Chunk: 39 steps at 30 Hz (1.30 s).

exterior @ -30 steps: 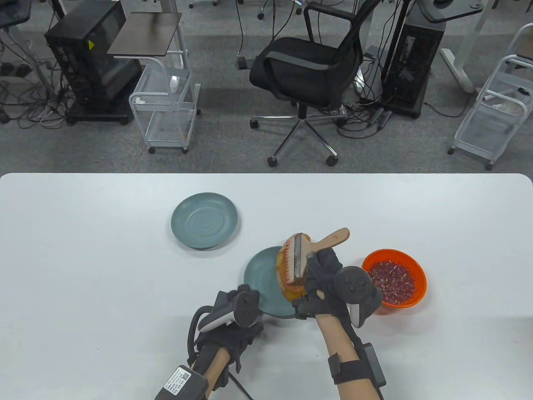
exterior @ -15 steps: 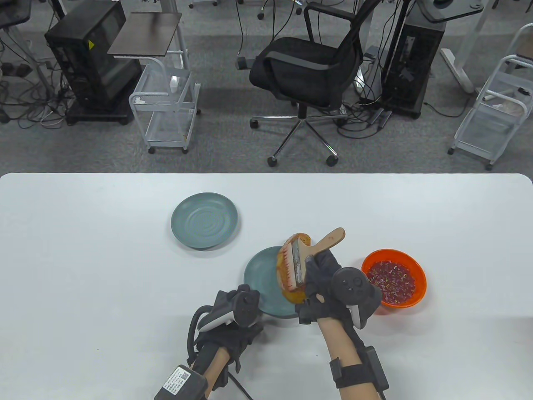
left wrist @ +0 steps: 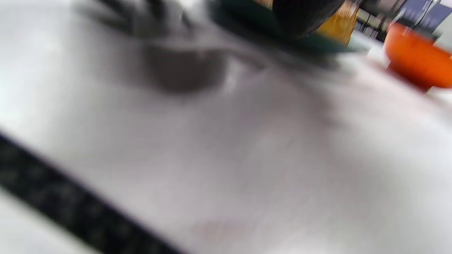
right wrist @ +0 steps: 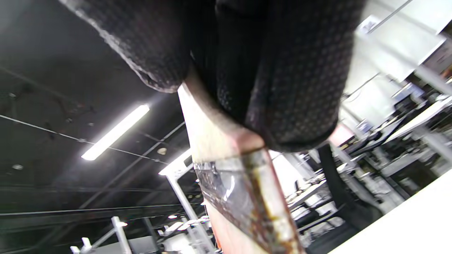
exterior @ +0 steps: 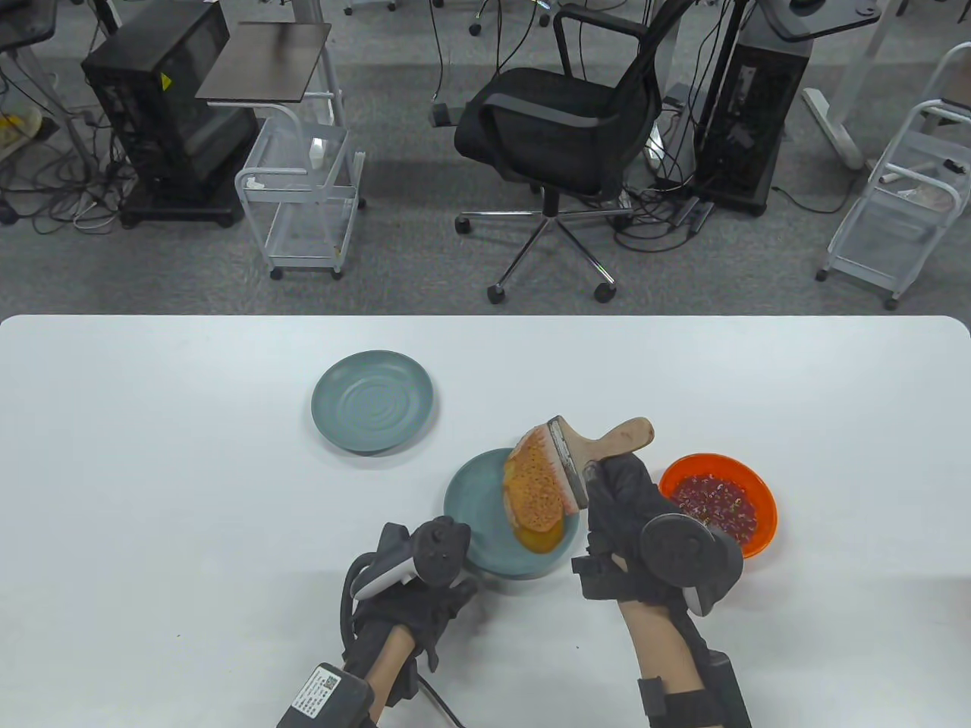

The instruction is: Dip brush into ketchup and spread onto bread slice

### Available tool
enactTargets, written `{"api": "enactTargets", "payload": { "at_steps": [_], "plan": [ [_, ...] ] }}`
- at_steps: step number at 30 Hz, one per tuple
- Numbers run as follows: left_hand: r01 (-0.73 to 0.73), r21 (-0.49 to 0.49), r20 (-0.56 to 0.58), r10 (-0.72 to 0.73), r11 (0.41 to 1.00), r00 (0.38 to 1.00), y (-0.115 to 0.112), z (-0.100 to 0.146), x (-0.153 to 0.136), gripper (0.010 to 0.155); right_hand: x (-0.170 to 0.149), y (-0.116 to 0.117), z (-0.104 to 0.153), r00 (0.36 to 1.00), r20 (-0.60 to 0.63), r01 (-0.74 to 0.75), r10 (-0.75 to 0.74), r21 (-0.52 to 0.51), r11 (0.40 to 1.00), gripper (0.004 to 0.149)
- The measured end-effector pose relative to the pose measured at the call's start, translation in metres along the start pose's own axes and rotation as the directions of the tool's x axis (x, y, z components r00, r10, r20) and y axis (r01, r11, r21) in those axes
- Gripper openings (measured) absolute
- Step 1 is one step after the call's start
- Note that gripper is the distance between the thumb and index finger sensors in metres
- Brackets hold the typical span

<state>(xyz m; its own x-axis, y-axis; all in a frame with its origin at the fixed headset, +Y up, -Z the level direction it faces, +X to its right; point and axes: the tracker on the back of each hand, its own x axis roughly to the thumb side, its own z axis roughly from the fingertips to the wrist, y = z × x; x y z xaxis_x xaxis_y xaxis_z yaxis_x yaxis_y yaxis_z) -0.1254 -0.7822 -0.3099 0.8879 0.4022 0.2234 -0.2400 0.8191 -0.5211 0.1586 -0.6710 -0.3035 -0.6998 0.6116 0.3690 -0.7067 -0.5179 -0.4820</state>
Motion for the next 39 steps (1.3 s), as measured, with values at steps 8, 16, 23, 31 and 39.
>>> {"api": "enactTargets", "payload": {
  "at_steps": [8,16,23,31,39],
  "plan": [
    [-0.207,0.549,0.179,0.128,0.810,0.976,0.066,0.062,-0.008,0.051,0.019,0.002,0.015,0.972,0.172,0.143,-0.160,0.104,0.984,0.046],
    [-0.414,0.693,0.500,0.021,0.590,0.866,0.090,0.114,0.015,0.044,0.039,0.029,0.027,0.935,0.325,0.050,-0.143,0.279,0.959,0.046],
    [-0.356,0.594,0.543,-0.033,0.722,0.839,0.081,0.117,0.052,0.068,0.064,0.047,0.041,0.870,0.478,-0.083,-0.123,0.387,0.918,0.045],
    [-0.320,0.592,0.537,-0.067,0.740,0.841,0.085,0.128,0.054,0.049,0.081,0.053,0.049,0.827,0.546,-0.136,-0.129,0.419,0.898,0.045],
    [-0.460,0.654,0.614,-0.066,0.601,0.786,0.091,0.144,0.042,0.045,0.074,0.021,0.043,0.850,0.526,-0.171,0.024,0.233,0.957,0.047]
  ]
}}
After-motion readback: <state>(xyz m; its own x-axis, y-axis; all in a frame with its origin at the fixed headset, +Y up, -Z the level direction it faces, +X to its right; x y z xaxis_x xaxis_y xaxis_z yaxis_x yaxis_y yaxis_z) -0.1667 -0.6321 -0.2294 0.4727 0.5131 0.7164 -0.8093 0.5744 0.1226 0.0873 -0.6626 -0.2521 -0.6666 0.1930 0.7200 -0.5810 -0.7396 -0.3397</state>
